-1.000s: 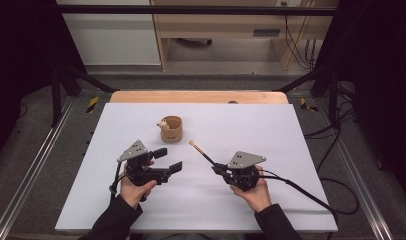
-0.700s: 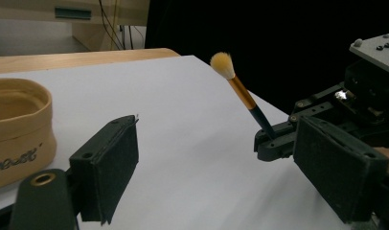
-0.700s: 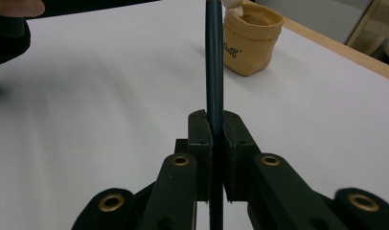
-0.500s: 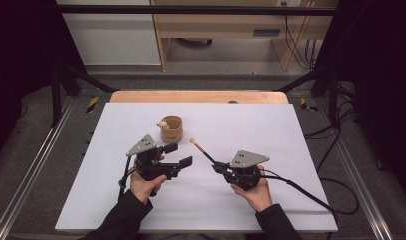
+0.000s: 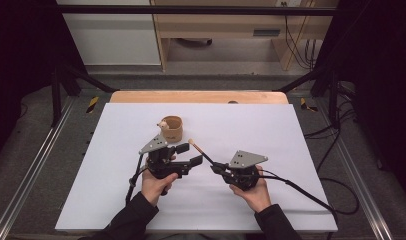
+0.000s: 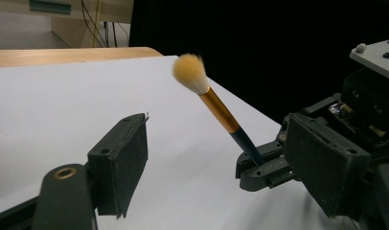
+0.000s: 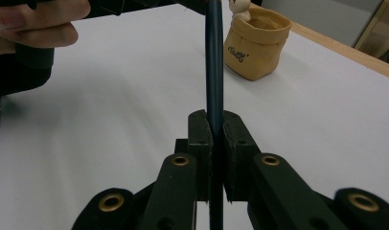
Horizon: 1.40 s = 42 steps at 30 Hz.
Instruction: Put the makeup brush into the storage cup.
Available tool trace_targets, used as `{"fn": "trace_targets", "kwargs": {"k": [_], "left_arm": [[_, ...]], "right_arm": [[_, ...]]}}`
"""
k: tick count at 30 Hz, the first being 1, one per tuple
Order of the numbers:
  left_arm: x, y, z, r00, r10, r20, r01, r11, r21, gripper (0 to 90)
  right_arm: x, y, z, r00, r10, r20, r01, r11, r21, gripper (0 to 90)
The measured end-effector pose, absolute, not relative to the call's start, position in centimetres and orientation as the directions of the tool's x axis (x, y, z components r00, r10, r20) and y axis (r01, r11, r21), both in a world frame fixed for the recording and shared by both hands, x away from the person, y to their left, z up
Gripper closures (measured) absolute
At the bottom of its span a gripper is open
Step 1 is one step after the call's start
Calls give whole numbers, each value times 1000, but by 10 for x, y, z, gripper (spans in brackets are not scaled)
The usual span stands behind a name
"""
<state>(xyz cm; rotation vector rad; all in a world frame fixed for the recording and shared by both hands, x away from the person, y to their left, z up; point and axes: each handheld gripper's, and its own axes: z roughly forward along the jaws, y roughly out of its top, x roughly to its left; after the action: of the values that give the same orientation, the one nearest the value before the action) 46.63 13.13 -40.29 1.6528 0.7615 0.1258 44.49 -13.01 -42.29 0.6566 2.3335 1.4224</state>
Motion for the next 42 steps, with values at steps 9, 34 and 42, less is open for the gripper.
{"fn": "trace_targets", "kwargs": {"k": [9, 34, 42], "left_arm": [[466, 129, -405, 778, 523, -347, 420, -24, 907, 334], [464, 127, -410, 778, 491, -393, 450, 3, 893, 691], [465, 129, -410, 776, 484, -404, 455, 14, 891, 739]], "right_arm": [[445, -127, -425, -847, 530, -34, 214, 399, 891, 841], [443, -123, -428, -859, 512, -21, 212, 392, 895, 840], [444, -122, -430, -863, 505, -25, 210, 401, 892, 840]]}}
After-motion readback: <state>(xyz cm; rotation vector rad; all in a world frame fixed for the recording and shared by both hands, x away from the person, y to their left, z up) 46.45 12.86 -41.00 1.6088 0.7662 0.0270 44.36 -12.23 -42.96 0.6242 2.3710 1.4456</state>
